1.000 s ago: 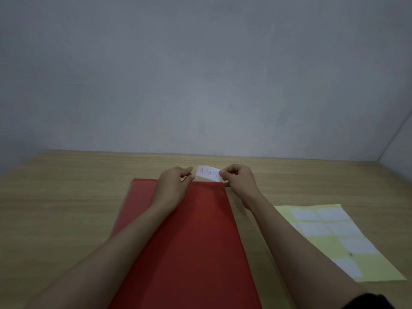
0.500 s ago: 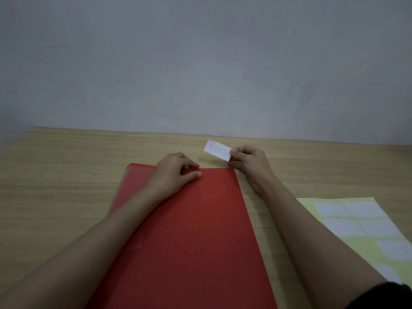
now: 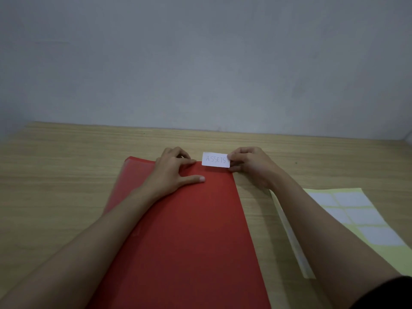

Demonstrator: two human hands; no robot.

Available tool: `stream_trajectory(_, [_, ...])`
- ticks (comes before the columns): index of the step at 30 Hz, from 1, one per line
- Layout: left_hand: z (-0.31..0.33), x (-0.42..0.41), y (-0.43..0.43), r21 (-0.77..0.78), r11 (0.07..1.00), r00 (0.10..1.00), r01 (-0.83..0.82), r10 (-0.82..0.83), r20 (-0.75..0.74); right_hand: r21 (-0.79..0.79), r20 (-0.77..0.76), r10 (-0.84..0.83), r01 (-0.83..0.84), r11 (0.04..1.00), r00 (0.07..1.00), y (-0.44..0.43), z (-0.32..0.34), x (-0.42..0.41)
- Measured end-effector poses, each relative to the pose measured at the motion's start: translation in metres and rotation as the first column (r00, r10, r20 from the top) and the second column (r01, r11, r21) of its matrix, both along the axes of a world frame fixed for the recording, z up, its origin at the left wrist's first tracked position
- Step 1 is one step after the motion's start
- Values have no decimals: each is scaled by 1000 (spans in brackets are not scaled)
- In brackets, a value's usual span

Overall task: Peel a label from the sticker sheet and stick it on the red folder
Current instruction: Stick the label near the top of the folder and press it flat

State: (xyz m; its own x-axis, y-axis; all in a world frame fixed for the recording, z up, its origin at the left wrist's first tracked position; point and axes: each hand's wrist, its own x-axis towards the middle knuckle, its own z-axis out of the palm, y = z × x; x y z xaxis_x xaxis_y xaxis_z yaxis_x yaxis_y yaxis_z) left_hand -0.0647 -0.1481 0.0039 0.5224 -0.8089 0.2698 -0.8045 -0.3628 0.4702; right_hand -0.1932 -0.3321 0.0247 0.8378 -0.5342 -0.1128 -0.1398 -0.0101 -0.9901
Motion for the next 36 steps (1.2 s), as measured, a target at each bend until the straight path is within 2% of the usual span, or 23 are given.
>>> stream_trajectory(4, [2, 0, 1, 27, 999, 1000, 22, -21, -15, -62, -66, -9, 4, 998, 998, -1, 3, 0])
stream_trajectory(9, [3, 2, 5, 39, 997, 997, 64, -62, -52, -58, -102, -60, 55, 997, 993, 2, 6, 5])
stream_trajectory(17, [1, 0, 9, 25, 998, 997, 61, -60, -43, -92, -206, -45, 27, 995, 977, 4, 14, 11])
stream_trajectory(20, [1, 0, 11, 60, 995, 995, 85, -82, -56, -63, -222, -29, 15, 998, 975, 4, 16, 13])
stream_trajectory(27, [-3, 1, 12, 36, 995, 994, 97, -95, -55, -2, -232, -30, 31, 1000, 972, -2, 14, 15])
stream_trajectory(36, [-4, -1, 13, 36, 996, 996, 83, -82, -23, -209, -354, -91, 17, 978, 931, 1, 10, 24])
